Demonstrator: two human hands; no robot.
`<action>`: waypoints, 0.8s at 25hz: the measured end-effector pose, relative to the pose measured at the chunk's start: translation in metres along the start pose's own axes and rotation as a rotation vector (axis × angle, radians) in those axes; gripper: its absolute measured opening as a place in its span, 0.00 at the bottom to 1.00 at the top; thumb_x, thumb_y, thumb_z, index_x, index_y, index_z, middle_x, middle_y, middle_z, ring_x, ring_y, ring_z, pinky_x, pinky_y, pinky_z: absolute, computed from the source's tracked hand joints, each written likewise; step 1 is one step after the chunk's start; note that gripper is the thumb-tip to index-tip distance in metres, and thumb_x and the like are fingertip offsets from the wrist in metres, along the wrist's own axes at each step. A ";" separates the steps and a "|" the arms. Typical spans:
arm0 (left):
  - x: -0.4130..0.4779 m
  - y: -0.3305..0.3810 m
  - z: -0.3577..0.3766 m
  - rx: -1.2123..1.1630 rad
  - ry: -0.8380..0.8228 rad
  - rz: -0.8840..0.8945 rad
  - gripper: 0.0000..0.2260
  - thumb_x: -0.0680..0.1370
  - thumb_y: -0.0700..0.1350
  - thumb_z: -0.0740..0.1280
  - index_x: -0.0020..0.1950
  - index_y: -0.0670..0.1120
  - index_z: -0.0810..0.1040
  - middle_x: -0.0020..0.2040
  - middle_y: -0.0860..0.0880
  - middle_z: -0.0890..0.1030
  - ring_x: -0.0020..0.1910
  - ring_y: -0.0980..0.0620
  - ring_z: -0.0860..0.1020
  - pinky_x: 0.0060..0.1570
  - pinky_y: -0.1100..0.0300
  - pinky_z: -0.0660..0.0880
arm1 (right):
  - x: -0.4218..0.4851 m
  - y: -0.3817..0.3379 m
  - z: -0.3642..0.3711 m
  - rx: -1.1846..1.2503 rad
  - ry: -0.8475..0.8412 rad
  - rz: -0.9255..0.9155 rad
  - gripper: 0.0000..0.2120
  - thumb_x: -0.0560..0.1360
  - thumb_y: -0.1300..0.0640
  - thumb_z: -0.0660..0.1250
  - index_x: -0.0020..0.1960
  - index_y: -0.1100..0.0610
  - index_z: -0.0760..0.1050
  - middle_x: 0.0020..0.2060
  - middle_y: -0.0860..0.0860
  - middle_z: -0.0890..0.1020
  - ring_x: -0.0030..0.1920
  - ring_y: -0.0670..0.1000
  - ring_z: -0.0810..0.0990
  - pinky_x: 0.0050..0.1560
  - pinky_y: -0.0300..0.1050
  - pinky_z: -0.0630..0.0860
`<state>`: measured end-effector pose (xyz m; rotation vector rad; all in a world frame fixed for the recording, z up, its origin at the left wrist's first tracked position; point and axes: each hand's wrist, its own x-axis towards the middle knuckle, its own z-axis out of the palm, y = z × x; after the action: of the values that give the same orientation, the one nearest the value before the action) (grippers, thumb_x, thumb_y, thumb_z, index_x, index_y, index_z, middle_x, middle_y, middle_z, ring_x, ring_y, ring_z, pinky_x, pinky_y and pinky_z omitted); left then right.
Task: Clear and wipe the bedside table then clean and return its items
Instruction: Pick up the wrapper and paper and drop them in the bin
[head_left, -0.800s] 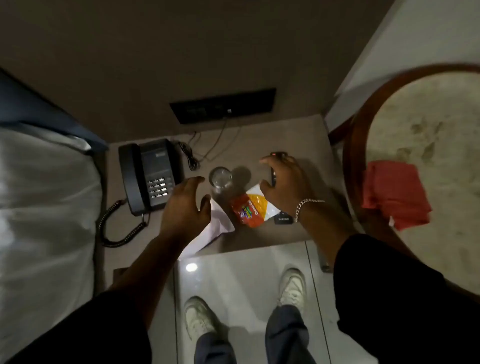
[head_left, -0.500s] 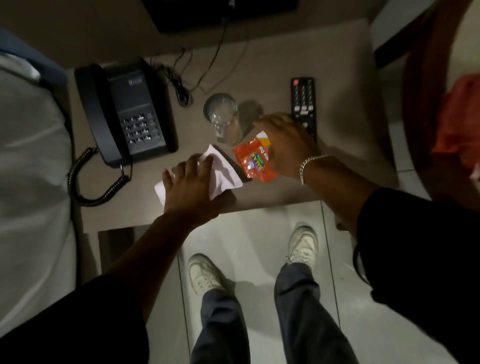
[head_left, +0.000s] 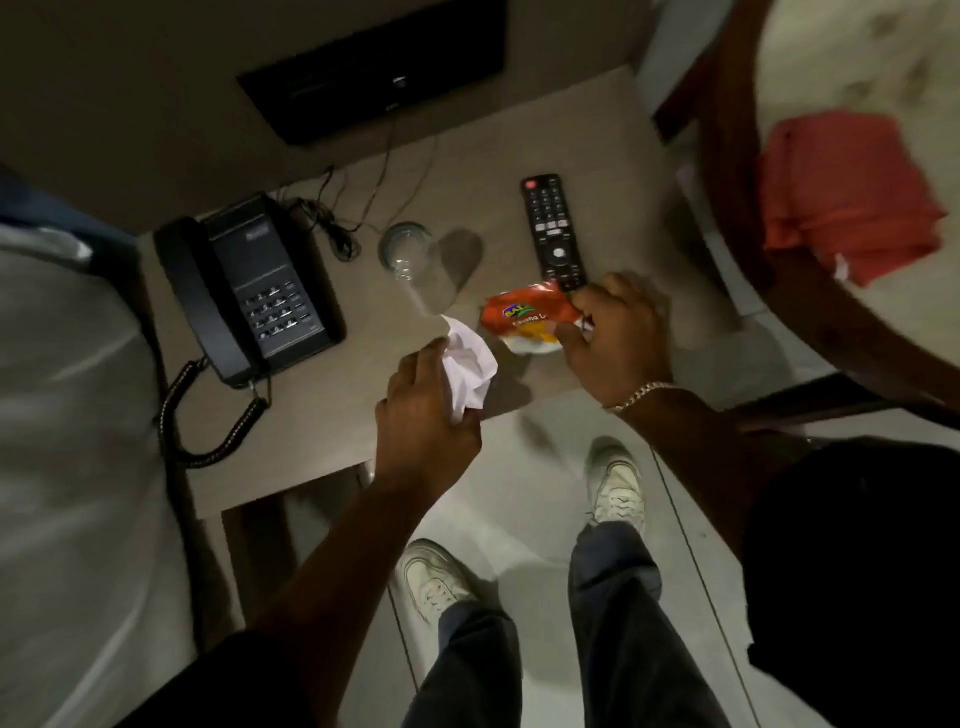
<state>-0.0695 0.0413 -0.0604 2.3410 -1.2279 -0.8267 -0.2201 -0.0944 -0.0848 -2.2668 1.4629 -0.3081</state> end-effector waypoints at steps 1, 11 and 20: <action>-0.007 0.013 0.006 -0.092 -0.014 0.012 0.32 0.70 0.39 0.74 0.72 0.44 0.67 0.66 0.44 0.76 0.65 0.44 0.75 0.65 0.50 0.72 | -0.017 0.013 -0.011 0.115 0.051 0.126 0.10 0.71 0.55 0.72 0.47 0.61 0.80 0.49 0.60 0.84 0.53 0.61 0.80 0.57 0.51 0.72; -0.079 0.152 0.194 -0.933 -0.818 -0.387 0.22 0.71 0.38 0.71 0.63 0.45 0.72 0.52 0.41 0.81 0.49 0.43 0.83 0.47 0.47 0.81 | -0.219 0.251 -0.107 0.739 0.203 1.037 0.06 0.71 0.63 0.73 0.46 0.60 0.78 0.41 0.57 0.83 0.45 0.60 0.83 0.52 0.56 0.80; -0.109 0.257 0.395 -0.587 -0.693 -0.325 0.17 0.72 0.37 0.71 0.61 0.41 0.80 0.54 0.41 0.84 0.54 0.40 0.82 0.55 0.43 0.80 | -0.293 0.422 -0.111 0.965 0.376 1.292 0.20 0.67 0.67 0.74 0.58 0.61 0.76 0.36 0.52 0.80 0.33 0.48 0.77 0.22 0.31 0.71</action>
<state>-0.5323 -0.0296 -0.1802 1.8204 -0.6546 -1.9176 -0.7310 -0.0042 -0.1695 -0.3428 1.9931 -0.7740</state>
